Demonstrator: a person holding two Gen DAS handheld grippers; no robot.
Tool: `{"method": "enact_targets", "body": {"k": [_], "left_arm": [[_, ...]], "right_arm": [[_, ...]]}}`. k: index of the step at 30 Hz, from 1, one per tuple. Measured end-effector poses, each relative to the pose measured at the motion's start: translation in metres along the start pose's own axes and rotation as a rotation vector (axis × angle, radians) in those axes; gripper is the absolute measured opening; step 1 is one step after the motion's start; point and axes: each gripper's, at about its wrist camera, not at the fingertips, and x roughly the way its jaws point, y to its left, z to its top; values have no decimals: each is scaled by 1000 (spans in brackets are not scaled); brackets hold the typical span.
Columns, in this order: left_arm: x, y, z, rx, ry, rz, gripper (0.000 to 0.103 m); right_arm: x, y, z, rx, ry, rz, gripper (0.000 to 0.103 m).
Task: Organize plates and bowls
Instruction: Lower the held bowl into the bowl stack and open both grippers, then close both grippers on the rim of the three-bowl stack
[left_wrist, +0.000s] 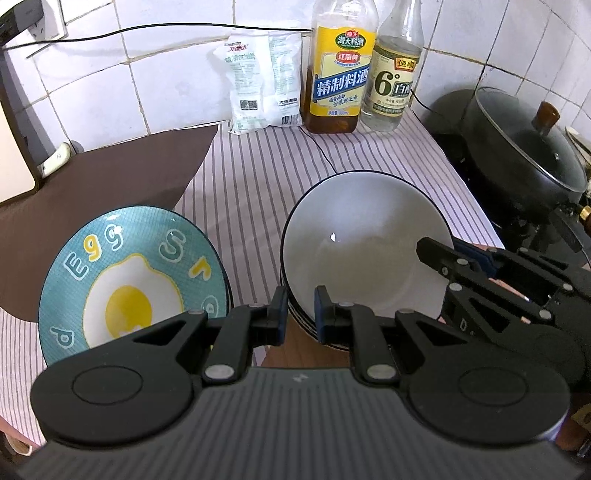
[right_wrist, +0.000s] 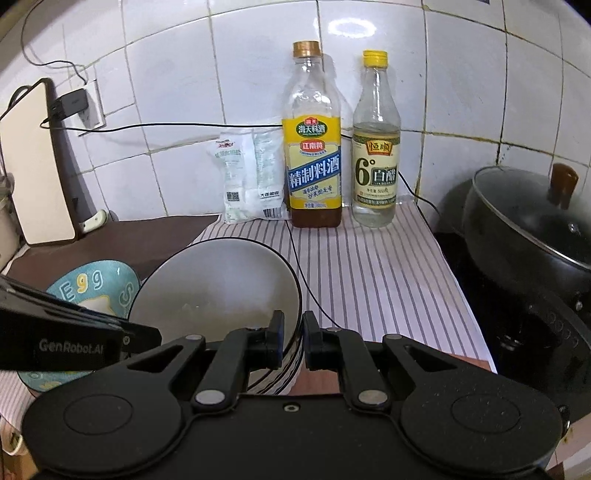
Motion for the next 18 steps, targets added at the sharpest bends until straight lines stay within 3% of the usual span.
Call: {"method": "enact_targets", "body": {"k": [8, 13, 18], "left_arm": [[-10, 14, -8, -75, -50, -73, 19], [-25, 22, -17, -94, -122, -120, 22], [-37, 28, -24, -115, -170, -180, 32]], "right_arm": [[-24, -2, -7, -42, -72, 39, 18], [-52, -7, -11, -65, -127, 60, 28], [-72, -7, -21, -124, -153, 67, 47]]}}
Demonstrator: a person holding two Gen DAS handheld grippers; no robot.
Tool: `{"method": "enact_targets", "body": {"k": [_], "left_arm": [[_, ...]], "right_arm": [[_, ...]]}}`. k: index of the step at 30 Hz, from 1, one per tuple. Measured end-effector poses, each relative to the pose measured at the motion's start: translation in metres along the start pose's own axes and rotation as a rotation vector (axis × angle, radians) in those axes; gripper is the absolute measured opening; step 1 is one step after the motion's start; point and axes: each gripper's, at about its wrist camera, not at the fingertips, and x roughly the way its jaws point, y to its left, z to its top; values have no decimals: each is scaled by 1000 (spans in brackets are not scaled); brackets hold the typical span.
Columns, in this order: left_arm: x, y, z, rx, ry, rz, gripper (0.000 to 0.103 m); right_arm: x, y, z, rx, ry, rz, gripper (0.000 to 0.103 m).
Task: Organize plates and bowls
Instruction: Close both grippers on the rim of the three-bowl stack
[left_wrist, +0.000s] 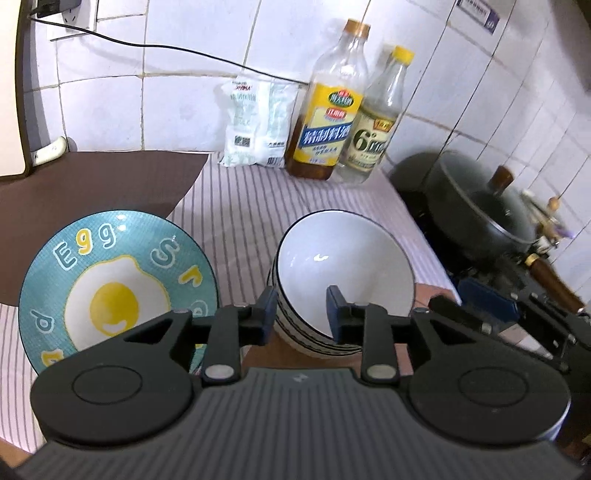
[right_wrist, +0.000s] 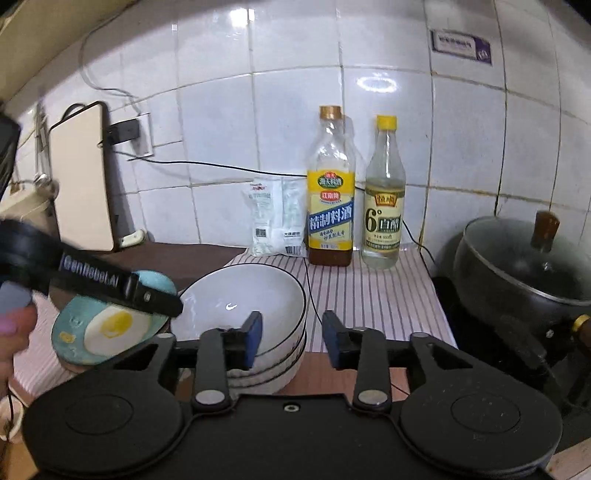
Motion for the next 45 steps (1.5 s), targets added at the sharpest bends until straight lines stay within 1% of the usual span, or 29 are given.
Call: {"method": "enact_targets", "body": {"k": [3, 5, 6, 8, 9, 12, 15, 17, 19, 20, 23, 28, 30, 32, 38, 42, 45], "left_arm": [[-3, 2, -3, -17, 3, -27, 36], [-3, 3, -7, -26, 11, -37, 37], [-2, 3, -9, -29, 13, -42, 40], [-1, 4, -13, -33, 20, -51, 41], [0, 5, -15, -39, 22, -54, 43], [3, 10, -21, -65, 34, -66, 52], [9, 17, -23, -106, 56, -95, 56], [15, 20, -24, -133, 74, -106, 57], [22, 24, -23, -158, 96, -120, 57], [25, 25, -23, -166, 103, -127, 59], [34, 28, -19, -187, 114, -133, 62], [53, 29, -7, -200, 156, -145, 62], [61, 29, -3, -192, 179, -144, 62], [67, 29, 0, -197, 199, -142, 62], [79, 25, 8, -164, 237, -111, 61], [86, 22, 13, -130, 270, -85, 57], [90, 20, 14, -109, 271, -64, 56]], "right_arm": [[-7, 3, -7, -50, -9, 3, 56], [-9, 4, -12, -57, -10, 12, 61], [-9, 5, -15, -56, -9, 17, 63], [-7, 5, -20, -51, -5, 21, 64], [-5, 5, -23, -47, -2, 27, 67], [2, 6, -32, -36, 10, 49, 72], [13, 7, -39, -13, 26, 68, 75], [22, 8, -44, -5, 40, 84, 76], [31, 10, -49, -3, 49, 90, 83], [36, 11, -51, -4, 45, 94, 89], [50, 13, -56, -15, 43, 93, 91], [72, 11, -59, -14, 61, 89, 94], [77, 10, -60, -9, 55, 101, 98], [82, 12, -60, -13, 56, 111, 98], [93, 13, -58, -5, 59, 128, 98], [99, 14, -55, -4, 66, 134, 100], [105, 13, -53, 4, 71, 137, 102]]}}
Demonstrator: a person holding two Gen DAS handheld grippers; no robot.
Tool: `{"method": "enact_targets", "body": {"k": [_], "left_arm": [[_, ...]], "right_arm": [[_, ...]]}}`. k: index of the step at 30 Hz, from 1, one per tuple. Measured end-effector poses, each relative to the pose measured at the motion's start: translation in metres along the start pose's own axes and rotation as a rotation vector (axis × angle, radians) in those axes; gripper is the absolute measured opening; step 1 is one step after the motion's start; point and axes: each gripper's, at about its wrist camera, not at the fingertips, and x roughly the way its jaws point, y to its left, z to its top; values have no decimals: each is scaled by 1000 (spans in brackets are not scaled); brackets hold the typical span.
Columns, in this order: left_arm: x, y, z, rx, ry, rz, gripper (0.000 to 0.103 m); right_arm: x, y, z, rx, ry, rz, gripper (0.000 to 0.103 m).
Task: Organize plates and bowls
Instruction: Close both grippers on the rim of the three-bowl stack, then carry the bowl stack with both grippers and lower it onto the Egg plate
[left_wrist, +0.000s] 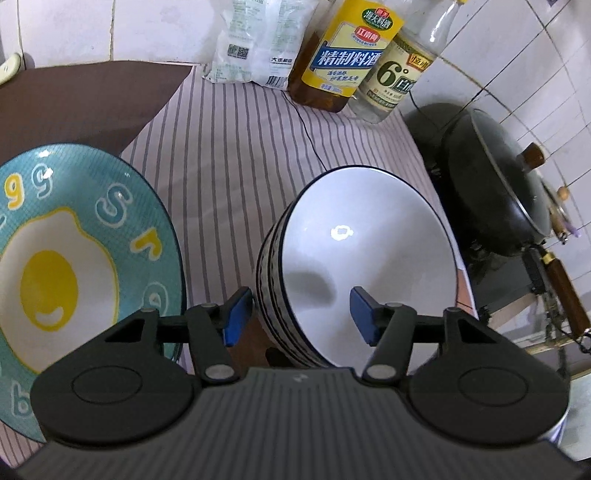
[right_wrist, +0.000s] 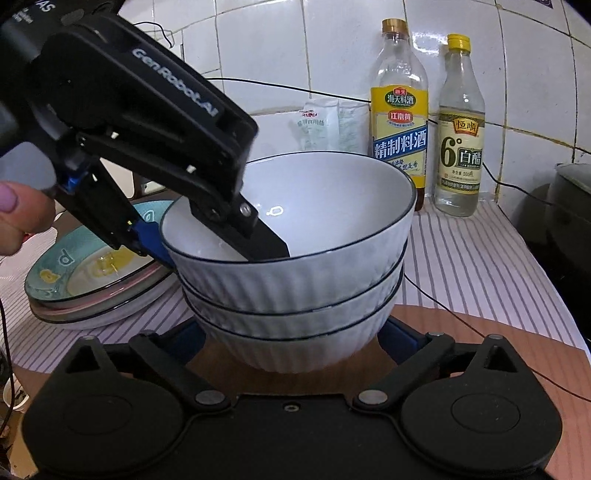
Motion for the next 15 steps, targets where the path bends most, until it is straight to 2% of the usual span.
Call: {"method": "enact_targets", "body": {"k": [5, 15], "left_arm": [[7, -2, 1, 15, -7, 35, 50], [6, -1, -6, 35, -54, 28, 49]], "right_arm": [[8, -1, 2, 3, 6, 5, 103], [13, -5, 5, 17, 22, 30, 103]]}}
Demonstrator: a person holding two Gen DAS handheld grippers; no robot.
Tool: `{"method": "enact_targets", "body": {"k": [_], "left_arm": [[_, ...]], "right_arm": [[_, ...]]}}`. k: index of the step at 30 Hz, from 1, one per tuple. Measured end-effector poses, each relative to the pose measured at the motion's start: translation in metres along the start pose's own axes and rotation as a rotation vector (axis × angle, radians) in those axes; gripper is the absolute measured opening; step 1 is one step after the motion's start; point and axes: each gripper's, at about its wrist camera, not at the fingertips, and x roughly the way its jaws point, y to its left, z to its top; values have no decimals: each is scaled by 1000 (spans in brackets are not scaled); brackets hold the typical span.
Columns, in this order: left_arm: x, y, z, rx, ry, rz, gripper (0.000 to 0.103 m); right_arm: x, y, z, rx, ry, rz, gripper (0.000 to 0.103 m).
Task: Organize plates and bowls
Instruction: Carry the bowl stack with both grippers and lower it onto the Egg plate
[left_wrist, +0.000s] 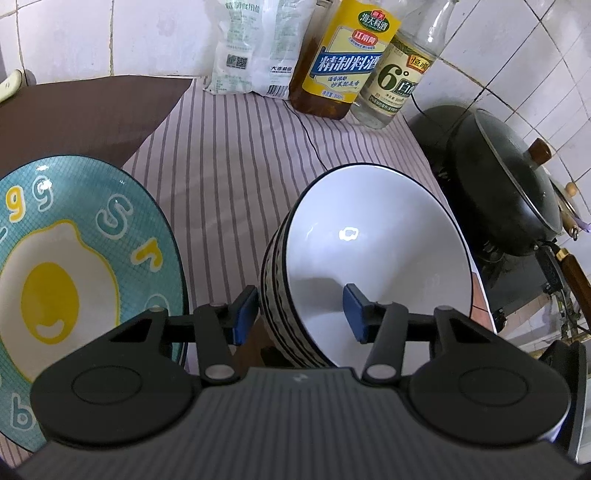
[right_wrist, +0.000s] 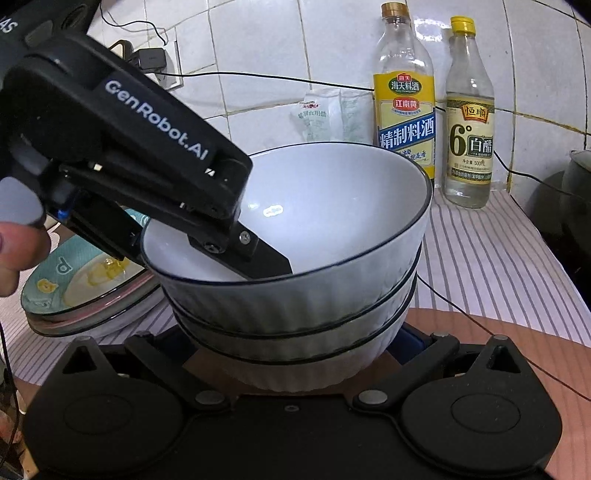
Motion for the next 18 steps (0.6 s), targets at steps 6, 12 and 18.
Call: {"method": "enact_targets", "body": {"k": [6, 12, 18], "left_arm": [[-2, 0, -2, 32, -8, -8, 48], [-4, -3, -4, 64, -13, -7, 48], [-9, -5, -8, 87, -22, -2, 48]], "right_arm": [[-1, 4, -1, -10, -10, -24, 103], [-3, 5, -4, -14, -23, -33, 103], [-8, 9, -8, -14, -50, -49, 103]]}}
